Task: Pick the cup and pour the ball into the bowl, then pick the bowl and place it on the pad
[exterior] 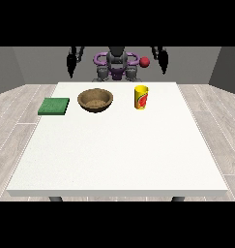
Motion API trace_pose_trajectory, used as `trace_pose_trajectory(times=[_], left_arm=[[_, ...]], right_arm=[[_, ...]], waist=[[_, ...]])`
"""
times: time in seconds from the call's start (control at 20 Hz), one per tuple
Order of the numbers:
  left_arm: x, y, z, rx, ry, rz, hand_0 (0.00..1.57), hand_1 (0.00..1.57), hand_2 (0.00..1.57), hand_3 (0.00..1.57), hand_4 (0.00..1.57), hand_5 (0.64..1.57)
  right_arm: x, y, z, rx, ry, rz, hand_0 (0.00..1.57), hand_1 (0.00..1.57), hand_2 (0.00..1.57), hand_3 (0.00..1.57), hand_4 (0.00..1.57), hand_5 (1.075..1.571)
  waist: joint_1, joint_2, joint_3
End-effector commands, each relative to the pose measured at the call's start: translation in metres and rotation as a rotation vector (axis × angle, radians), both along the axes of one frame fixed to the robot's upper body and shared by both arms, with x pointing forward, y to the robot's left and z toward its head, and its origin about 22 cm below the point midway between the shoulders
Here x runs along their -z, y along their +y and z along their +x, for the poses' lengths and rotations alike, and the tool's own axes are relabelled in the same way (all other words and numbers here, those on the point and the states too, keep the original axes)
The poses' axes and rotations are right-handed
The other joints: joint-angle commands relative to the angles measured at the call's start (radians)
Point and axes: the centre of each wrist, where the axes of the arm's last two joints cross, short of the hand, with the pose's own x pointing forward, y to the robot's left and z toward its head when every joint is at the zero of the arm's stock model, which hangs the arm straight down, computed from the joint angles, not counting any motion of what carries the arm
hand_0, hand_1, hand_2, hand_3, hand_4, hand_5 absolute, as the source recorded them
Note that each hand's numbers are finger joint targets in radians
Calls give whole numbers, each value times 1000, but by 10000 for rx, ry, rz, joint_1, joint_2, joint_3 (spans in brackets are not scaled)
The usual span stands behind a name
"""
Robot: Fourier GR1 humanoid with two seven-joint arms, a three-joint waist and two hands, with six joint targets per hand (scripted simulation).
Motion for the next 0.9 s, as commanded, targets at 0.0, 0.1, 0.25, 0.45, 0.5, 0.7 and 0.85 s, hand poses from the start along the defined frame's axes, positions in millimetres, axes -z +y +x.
trace_pose_trajectory(times=[0.0,0.1,0.25,0.45,0.5,0.7,0.85], left_arm=[[-18,6,1,15,-279,255,0,0,0,0,664,1566],[-23,9,1,8,-179,337,0,0,0,0,664,1566],[-33,11,2,-18,-124,346,0,0,0,0,664,1566],[-34,-30,-19,235,2697,-2252,0,0,0,0,634,1564],[-48,-29,-9,-25,2383,-2149,0,0,0,0,635,1564],[-67,-64,-12,54,1240,-1929,0,0,0,0,600,1563],[-92,-39,3,-25,259,-1626,0,0,0,0,556,1555]], right_arm=[[-16,-4,1,-53,-254,-167,0,0,0,0,875,1533],[-23,-6,2,-30,-248,-236,0,0,0,0,875,1533],[-32,-8,3,-78,-121,-334,0,0,0,0,875,1533],[-32,2,-22,364,2499,1630,0,0,0,0,860,1530],[-54,-6,-18,282,2032,1594,0,0,0,0,860,1532],[-99,-4,-14,79,1396,1276,0,0,0,0,817,1540],[-114,13,-23,175,266,1315,0,0,0,0,760,1548]], waist=[[-16,-1450,-169],[29,-1981,-203],[70,-2710,-245],[-102,-4423,-295],[-423,-4045,-298],[-390,-2990,-301],[-581,-1883,-301]])
